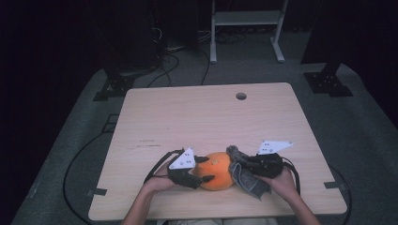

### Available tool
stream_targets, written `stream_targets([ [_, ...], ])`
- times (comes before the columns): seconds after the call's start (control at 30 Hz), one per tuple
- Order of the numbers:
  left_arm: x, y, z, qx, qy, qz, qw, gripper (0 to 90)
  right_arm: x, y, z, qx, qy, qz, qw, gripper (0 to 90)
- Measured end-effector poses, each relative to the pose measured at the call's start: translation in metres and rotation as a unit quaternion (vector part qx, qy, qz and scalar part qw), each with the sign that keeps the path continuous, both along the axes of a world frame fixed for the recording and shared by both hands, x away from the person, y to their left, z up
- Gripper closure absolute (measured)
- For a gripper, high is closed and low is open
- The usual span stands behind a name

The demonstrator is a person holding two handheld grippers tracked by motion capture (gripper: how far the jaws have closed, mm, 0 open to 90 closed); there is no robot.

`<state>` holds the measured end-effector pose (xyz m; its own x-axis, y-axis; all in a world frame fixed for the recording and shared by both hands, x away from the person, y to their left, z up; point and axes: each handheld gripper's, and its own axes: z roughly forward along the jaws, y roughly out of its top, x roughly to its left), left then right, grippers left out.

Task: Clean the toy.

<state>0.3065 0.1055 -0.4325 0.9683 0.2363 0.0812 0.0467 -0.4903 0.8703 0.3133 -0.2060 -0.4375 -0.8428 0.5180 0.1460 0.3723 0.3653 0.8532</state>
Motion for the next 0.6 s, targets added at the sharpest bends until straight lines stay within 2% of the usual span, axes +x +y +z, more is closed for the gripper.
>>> stream_targets([
  [0.03,0.0,0.0,0.0,0.001,0.0,-0.001,1.0,35.9,0.0,-0.002,0.002,0.003,-0.004,-0.003,1.0,78.3],
  [0.13,0.0,0.0,0.0,0.0,0.0,-0.003,1.0,35.9,-0.006,0.0,0.014,0.048,-0.018,0.013,0.9986,78.3],
  [0.2,0.0,0.0,-0.001,-0.001,0.002,-0.007,1.0,36.1,-0.008,0.006,0.017,0.042,-0.026,0.026,0.9984,78.2],
  [0.27,0.0,0.0,-0.001,-0.002,0.004,-0.008,1.0,36.1,-0.004,0.01,0.009,0.026,-0.018,0.032,0.999,78.2],
  [0.33,0.0,0.0,-0.001,-0.002,0.003,-0.008,1.0,36.1,0.001,0.006,0.003,0.028,-0.003,0.023,0.9994,78.2],
  [0.37,0.0,0.0,-0.001,-0.002,0.002,-0.01,0.9999,36.1,0.003,0.004,0.003,0.017,-0.001,0.013,0.9998,78.2],
  [0.4,0.0,0.0,-0.001,0.0,0.001,-0.012,0.9999,36.1,0.002,0.002,0.003,0.01,-0.004,0.006,0.9999,78.2],
  [0.47,-0.001,0.0,-0.001,0.0,-0.001,-0.014,0.9999,36.0,-0.002,0.0,0.007,0.019,-0.01,0.007,0.9997,78.2],
  [0.57,-0.001,0.001,-0.001,0.0,0.0,-0.013,0.9999,36.0,-0.007,0.006,0.012,0.03,-0.025,0.028,0.9988,78.2],
  [0.6,-0.001,0.001,-0.001,0.001,0.0,-0.012,0.9999,36.0,-0.007,0.008,0.011,0.022,-0.028,0.03,0.9989,78.2],
])
